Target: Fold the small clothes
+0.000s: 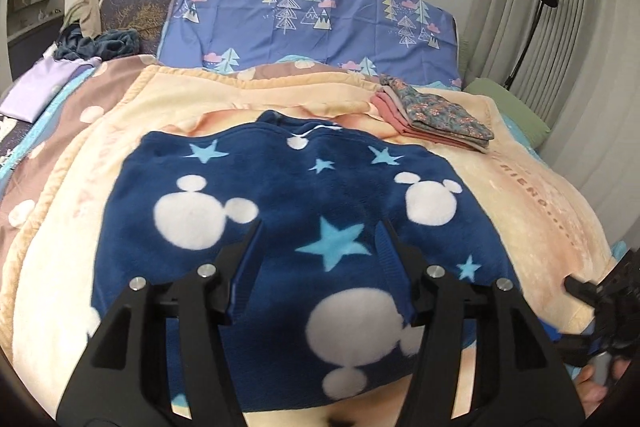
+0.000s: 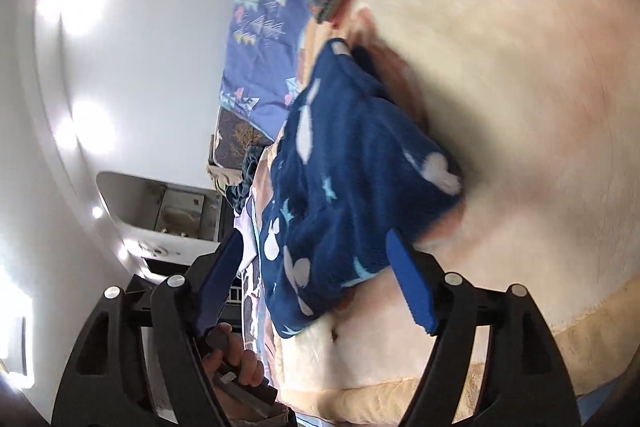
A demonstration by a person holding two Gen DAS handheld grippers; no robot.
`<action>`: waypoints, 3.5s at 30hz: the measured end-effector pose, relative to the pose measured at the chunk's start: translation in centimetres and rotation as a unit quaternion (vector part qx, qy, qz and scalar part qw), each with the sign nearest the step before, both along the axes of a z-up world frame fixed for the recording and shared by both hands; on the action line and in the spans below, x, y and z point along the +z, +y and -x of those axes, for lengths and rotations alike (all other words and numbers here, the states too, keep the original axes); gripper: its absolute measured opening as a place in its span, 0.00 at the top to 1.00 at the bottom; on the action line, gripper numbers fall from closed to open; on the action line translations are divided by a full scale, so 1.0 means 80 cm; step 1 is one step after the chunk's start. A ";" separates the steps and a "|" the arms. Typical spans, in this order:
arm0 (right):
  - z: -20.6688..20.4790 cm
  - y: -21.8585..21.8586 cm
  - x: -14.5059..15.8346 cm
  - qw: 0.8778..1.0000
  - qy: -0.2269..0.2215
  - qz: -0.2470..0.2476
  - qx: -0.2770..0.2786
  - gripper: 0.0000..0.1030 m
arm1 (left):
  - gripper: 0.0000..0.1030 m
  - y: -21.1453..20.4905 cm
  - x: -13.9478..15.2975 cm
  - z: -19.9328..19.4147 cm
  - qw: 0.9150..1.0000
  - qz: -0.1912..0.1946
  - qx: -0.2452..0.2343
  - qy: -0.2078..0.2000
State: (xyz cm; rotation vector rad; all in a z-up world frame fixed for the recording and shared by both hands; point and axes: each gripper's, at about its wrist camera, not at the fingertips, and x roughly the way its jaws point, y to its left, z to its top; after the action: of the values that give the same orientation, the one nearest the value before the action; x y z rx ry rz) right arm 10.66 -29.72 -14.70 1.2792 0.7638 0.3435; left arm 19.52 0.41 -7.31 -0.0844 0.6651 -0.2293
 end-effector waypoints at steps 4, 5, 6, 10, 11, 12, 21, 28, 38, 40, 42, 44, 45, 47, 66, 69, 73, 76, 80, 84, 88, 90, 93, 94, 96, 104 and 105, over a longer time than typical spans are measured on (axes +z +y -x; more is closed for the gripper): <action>-0.012 0.005 -0.009 1.000 0.012 -0.009 0.003 0.28 | 0.42 -0.002 0.002 -0.017 1.000 0.013 -0.003 0.000; -0.015 0.007 -0.012 1.000 0.019 -0.006 0.002 0.28 | 0.42 -0.002 0.002 -0.021 1.000 0.015 -0.004 0.000; -0.016 0.006 -0.017 1.000 0.026 -0.005 0.002 0.28 | 0.42 -0.003 0.002 -0.026 1.000 0.017 -0.005 0.000; -0.012 0.017 -0.031 0.998 0.061 -0.016 -0.004 0.28 | 0.42 -0.007 -0.002 -0.054 1.000 0.027 -0.008 0.006; -0.009 0.019 -0.034 0.998 0.063 -0.018 -0.006 0.28 | 0.41 -0.008 -0.004 -0.059 1.000 0.028 -0.008 0.006; -0.007 0.023 -0.035 0.998 0.062 -0.019 -0.008 0.28 | 0.41 -0.011 -0.006 -0.068 0.999 0.030 -0.012 0.007; -0.032 0.029 -0.039 0.999 0.033 -0.007 -0.037 0.19 | 0.38 -0.003 -0.080 -0.139 0.991 0.100 -0.018 0.082; -0.070 0.038 -0.036 0.993 -0.014 0.057 -0.098 0.08 | 0.33 0.010 -0.107 -0.141 0.985 0.150 -0.045 0.067; -0.041 0.078 0.018 0.973 -0.114 0.152 -0.131 0.07 | 0.32 0.013 -0.111 -0.133 0.984 0.164 -0.055 0.042; -0.059 0.070 -0.002 0.979 -0.060 0.145 -0.133 0.07 | 0.32 0.015 -0.110 -0.133 0.983 0.169 -0.056 0.040; -0.075 0.059 -0.044 0.984 0.027 0.122 -0.127 0.12 | 0.32 0.016 -0.110 -0.132 0.983 0.171 -0.058 0.039; -0.066 0.056 -0.044 0.983 0.015 0.128 -0.128 0.28 | 0.32 0.015 -0.109 -0.132 0.983 0.169 -0.059 0.037; -0.055 0.056 -0.040 0.985 0.004 0.121 -0.126 0.28 | 0.32 0.014 -0.109 -0.131 0.983 0.168 -0.059 0.037; -0.044 0.058 -0.037 0.985 -0.008 0.113 -0.127 0.24 | 0.32 0.016 -0.110 -0.130 0.983 0.170 -0.059 0.035; -0.065 0.085 0.027 0.960 -0.063 0.227 -0.149 0.61 | 0.32 0.017 -0.107 -0.127 0.983 0.172 -0.062 0.033; -0.070 0.107 0.051 0.943 -0.083 0.294 -0.134 0.63 | 0.32 0.018 -0.107 -0.126 0.981 0.179 -0.065 0.031; -0.075 0.132 0.074 0.920 -0.101 0.359 -0.117 0.64 | 0.29 0.021 -0.105 -0.124 0.978 0.194 -0.075 0.032; -0.079 0.151 0.092 0.906 -0.122 0.391 -0.109 0.64 | 0.28 0.025 -0.103 -0.124 0.973 0.213 -0.080 0.031; -0.078 0.167 0.116 0.899 -0.145 0.402 -0.100 0.65 | 0.23 0.048 -0.100 -0.120 0.955 0.281 -0.093 0.033; -0.071 0.182 0.139 0.887 -0.169 0.419 -0.093 0.66 | 0.24 0.066 -0.095 -0.127 0.928 0.355 -0.092 0.060; -0.069 0.186 0.140 0.891 -0.168 0.412 -0.094 0.66 | 0.28 0.046 -0.082 -0.143 0.924 0.355 -0.095 0.104; -0.069 0.190 0.139 0.893 -0.167 0.408 -0.089 0.66 | 0.28 0.031 -0.093 -0.151 0.916 0.361 -0.107 0.138; -0.071 0.202 0.139 0.889 -0.177 0.415 -0.079 0.66 | 0.27 0.032 -0.102 -0.158 0.903 0.384 -0.116 0.154; -0.070 0.208 0.140 0.885 -0.184 0.421 -0.077 0.66 | 0.27 0.038 -0.105 -0.159 0.894 0.402 -0.119 0.158; -0.070 0.219 0.145 0.880 -0.196 0.428 -0.070 0.66 | 0.26 0.061 -0.109 -0.159 0.870 0.446 -0.124 0.170; -0.080 0.304 0.159 0.837 -0.257 0.483 0.011 0.66 | 0.21 0.203 -0.017 -0.075 0.914 0.393 -0.058 0.086; -0.082 0.317 0.158 0.833 -0.263 0.487 0.023 0.66 | 0.20 0.216 -0.003 -0.066 0.920 0.381 -0.048 0.074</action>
State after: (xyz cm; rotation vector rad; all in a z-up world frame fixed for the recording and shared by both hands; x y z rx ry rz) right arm 17.25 -4.38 -2.08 0.1659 0.3782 0.2616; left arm 24.81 17.67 -7.56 -0.8261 0.6998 -0.5744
